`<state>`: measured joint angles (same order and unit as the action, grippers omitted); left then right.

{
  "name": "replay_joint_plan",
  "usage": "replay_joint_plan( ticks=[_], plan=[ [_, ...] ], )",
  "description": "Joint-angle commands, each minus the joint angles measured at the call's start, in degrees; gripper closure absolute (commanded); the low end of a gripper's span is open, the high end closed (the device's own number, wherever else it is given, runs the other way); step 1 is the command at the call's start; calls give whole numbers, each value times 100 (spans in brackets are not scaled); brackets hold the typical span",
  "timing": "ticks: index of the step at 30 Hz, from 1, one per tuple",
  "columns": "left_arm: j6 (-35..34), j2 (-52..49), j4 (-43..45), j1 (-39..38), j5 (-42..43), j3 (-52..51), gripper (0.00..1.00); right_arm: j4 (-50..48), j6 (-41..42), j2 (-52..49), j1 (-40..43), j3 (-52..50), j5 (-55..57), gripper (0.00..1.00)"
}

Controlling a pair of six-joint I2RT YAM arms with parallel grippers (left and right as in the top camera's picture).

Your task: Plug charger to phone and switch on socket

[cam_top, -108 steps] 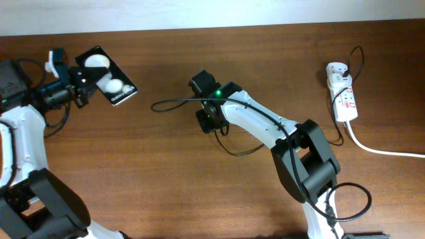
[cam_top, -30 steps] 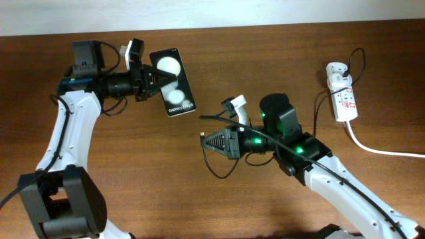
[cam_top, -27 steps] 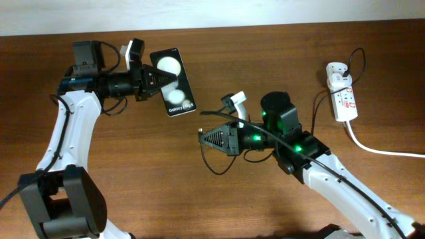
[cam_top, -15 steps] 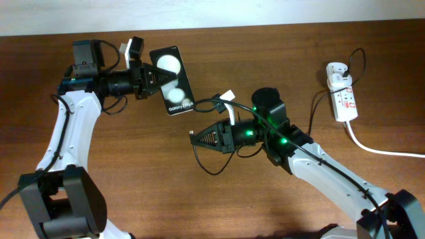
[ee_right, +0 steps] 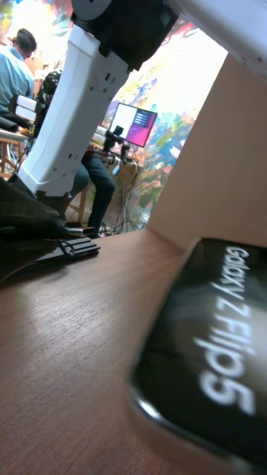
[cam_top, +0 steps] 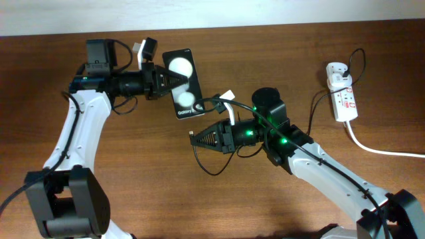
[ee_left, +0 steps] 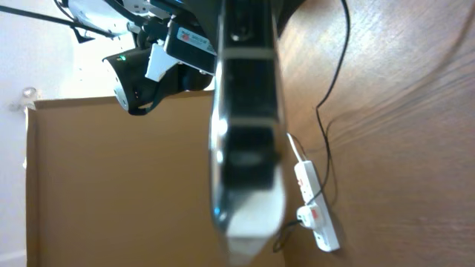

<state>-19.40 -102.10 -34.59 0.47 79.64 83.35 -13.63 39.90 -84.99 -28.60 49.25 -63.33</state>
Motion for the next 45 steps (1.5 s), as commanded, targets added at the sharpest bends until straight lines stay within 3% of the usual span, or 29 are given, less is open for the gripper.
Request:
replay_joint_plan(
  ticks=[1,33,45],
  plan=[
    [129,131,24,-22,509,46,100,-76,-42,-2,-26,2,-50,96],
    [136,131,24,-22,767,46,100,-337,7,-2,-15,2,249,96],
    [562,131,24,-22,1045,46,100,-382,111,-2,205,2,247,96]
  ],
)
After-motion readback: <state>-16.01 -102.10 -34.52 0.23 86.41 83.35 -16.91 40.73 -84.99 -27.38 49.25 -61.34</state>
